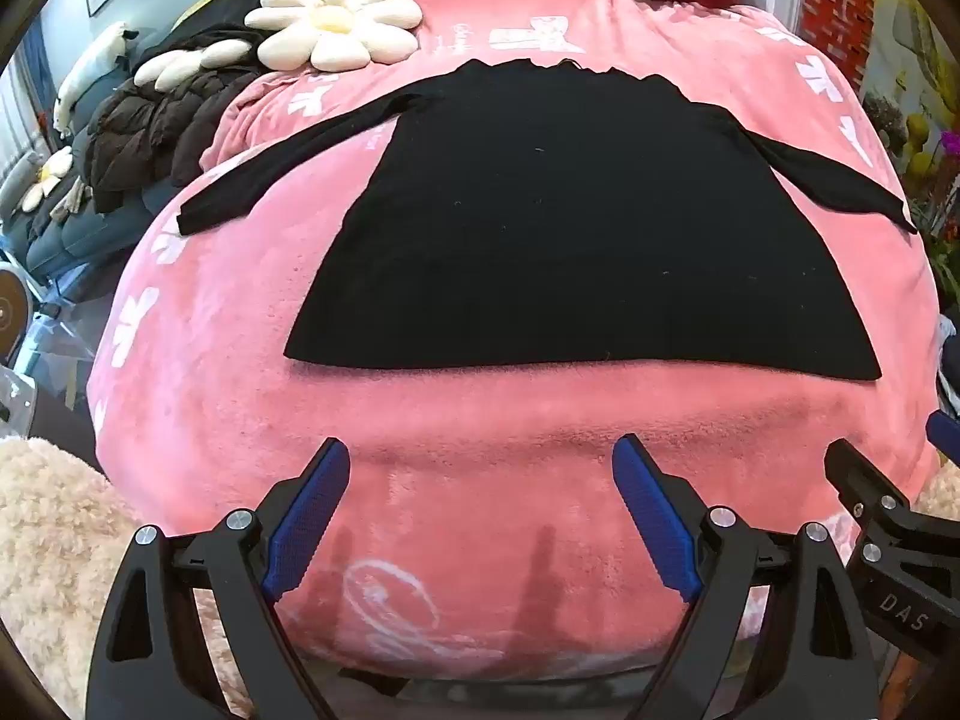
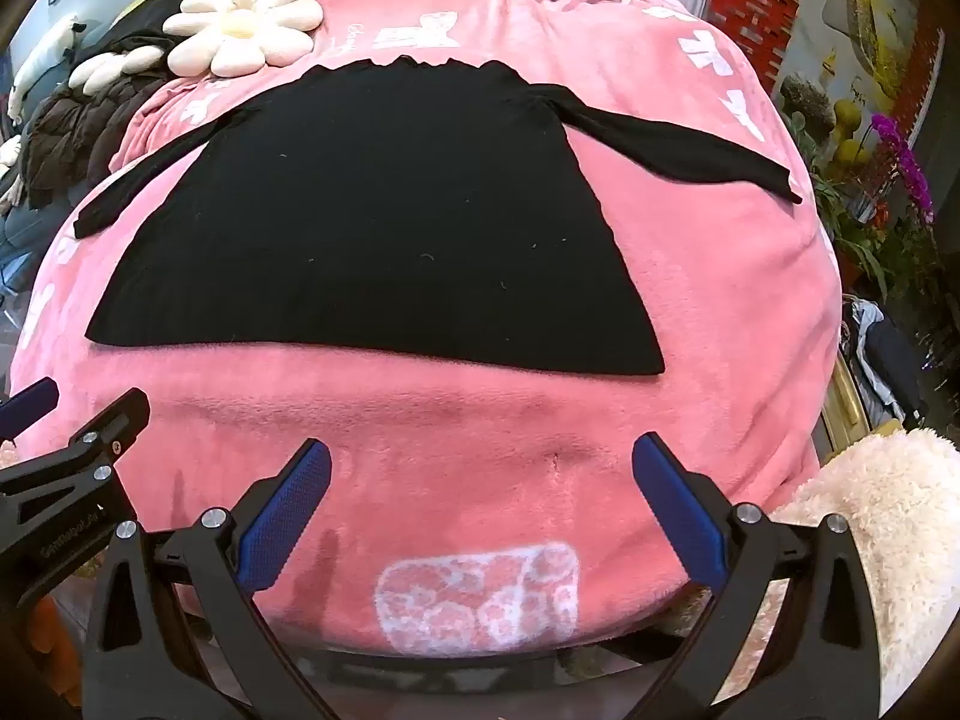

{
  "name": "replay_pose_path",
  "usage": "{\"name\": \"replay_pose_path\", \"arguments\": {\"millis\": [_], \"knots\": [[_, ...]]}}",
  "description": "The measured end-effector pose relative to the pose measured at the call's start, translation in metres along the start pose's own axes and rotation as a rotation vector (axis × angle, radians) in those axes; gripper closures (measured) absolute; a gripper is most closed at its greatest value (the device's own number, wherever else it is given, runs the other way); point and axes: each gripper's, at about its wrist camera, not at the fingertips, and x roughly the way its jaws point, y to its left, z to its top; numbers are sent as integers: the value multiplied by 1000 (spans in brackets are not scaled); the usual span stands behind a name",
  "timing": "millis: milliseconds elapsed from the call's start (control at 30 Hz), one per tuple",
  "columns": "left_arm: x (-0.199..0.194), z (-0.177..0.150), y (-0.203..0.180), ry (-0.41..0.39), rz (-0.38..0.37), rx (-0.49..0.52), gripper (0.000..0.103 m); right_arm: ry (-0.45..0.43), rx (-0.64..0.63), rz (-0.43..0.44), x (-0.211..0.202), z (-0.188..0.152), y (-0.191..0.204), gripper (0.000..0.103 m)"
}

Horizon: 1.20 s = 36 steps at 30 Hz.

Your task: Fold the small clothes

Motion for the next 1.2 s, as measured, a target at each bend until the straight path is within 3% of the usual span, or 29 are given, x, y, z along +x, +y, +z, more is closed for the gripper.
{"name": "replay_pose_path", "arguments": {"millis": [133,1200], "knots": [[1,-1,7,11,-26,-4,16,-2,3,-3,0,0,0,5],[7,-6,-1,14,0,15,16,-7,-3,5,-1,-3,5,5]]}}
